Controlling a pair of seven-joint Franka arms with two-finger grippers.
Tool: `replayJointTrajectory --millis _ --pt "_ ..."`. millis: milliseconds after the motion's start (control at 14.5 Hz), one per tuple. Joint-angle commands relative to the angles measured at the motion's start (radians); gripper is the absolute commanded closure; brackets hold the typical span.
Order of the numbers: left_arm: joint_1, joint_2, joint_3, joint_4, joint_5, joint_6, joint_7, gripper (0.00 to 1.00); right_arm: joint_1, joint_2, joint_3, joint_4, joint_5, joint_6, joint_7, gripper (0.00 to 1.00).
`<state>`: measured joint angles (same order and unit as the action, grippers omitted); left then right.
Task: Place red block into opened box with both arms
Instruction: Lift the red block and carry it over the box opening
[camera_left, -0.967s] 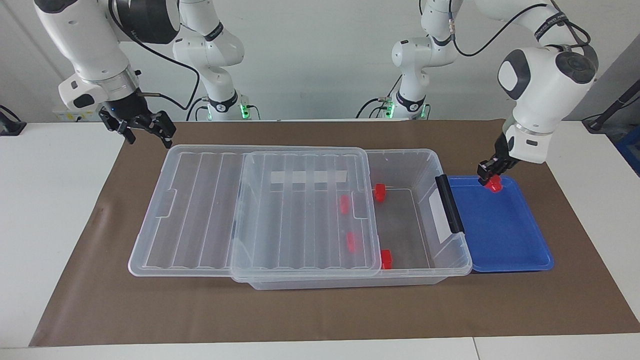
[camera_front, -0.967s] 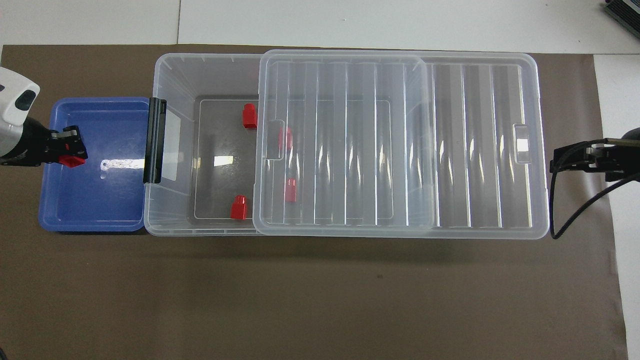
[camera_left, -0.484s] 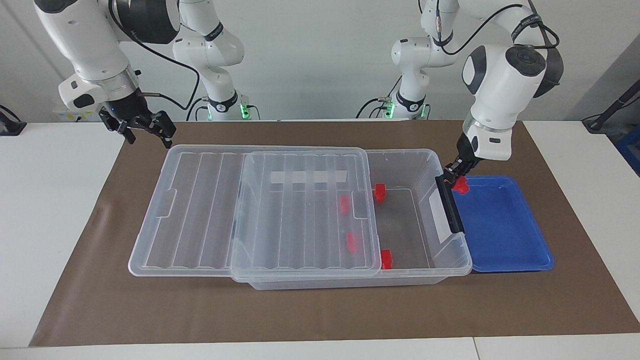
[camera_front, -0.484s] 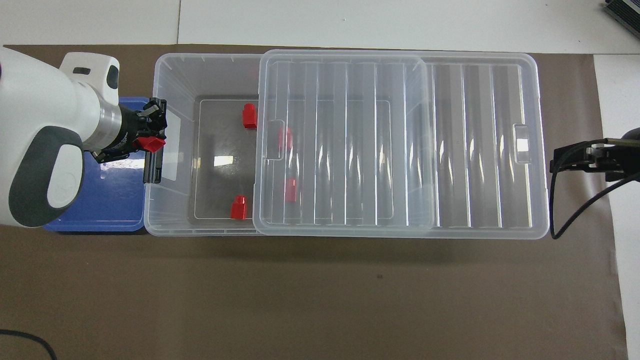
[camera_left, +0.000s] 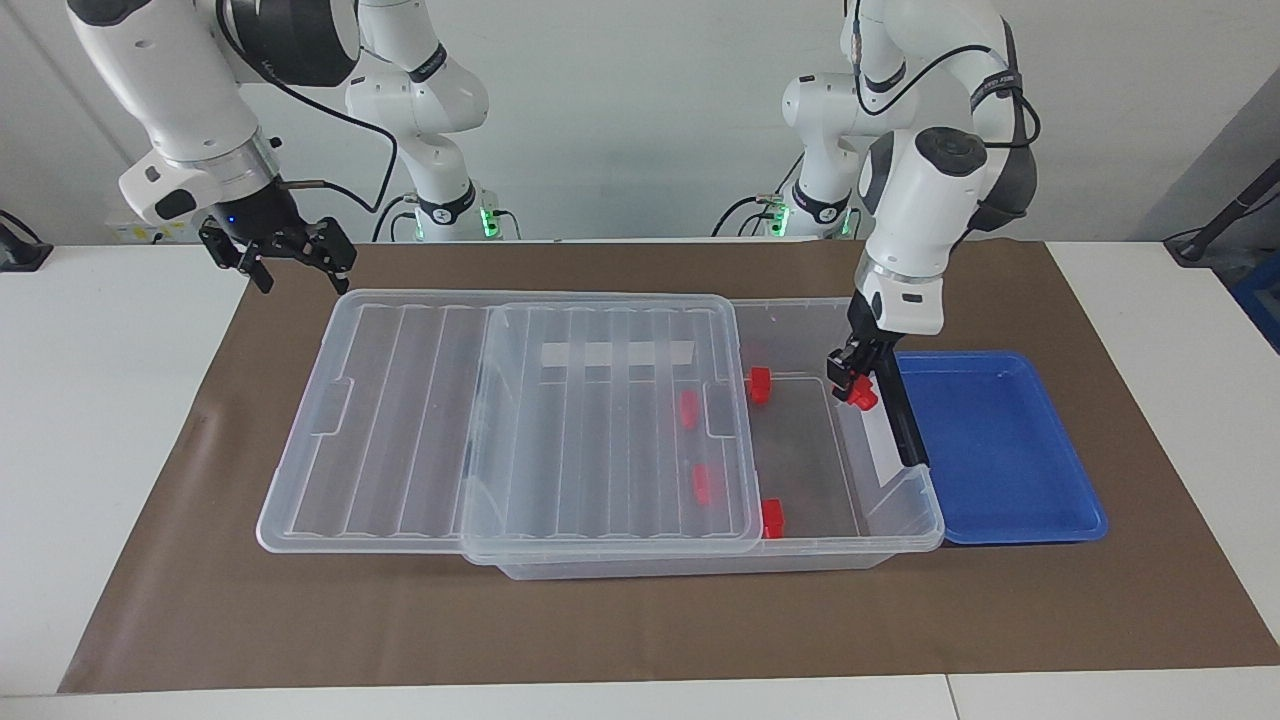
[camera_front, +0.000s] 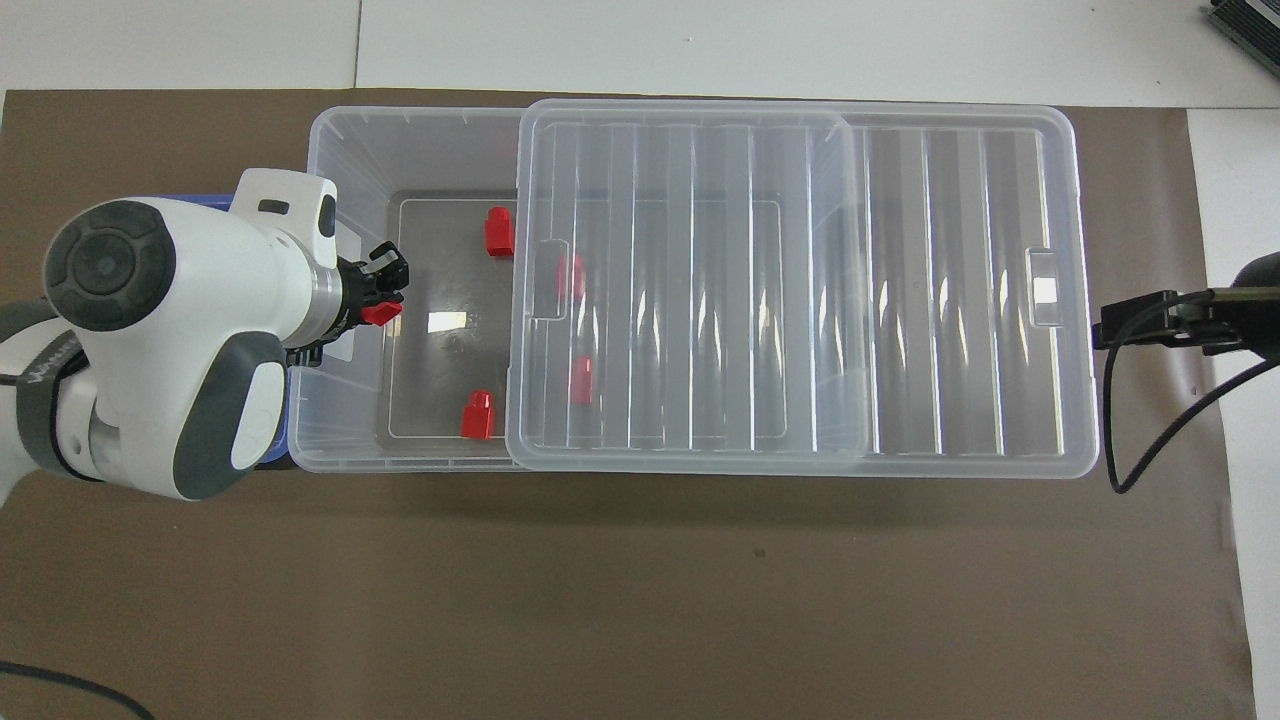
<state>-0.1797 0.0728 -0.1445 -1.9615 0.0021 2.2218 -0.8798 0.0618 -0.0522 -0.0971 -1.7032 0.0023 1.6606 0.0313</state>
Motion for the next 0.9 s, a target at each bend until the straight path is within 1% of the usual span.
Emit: replayJointTrajectory --millis 0,138,276,484,760,829 --pt "-0.030 -0.030 0.017 -0.060 0.002 0.038 0.007 1.00 -0.005 -0.021 0.002 -0.027 0.028 0.011 -0.014 0.00" --pt "-0.035 -0.019 0.017 -0.105 0.024 0.094 0.060 1.00 -0.005 -0.021 0.002 -0.027 0.028 0.016 -0.010 0.00" --pt "-0.052 -0.001 0.017 -0.109 0.080 0.101 0.067 1.00 -0.005 -0.021 0.002 -0.029 0.028 0.016 -0.005 0.00" --pt "-0.075 0.080 0.017 -0.079 0.131 0.105 0.067 1.00 -0.005 -0.021 0.002 -0.027 0.028 0.013 -0.004 0.00" --pt "-0.084 0.156 0.017 -0.034 0.186 0.111 0.067 1.00 -0.003 -0.021 0.004 -0.029 0.027 0.021 0.007 0.00" --pt "-0.087 0.185 0.017 -0.027 0.203 0.124 0.065 1.00 -0.003 -0.021 0.004 -0.029 0.025 0.015 0.007 0.00"
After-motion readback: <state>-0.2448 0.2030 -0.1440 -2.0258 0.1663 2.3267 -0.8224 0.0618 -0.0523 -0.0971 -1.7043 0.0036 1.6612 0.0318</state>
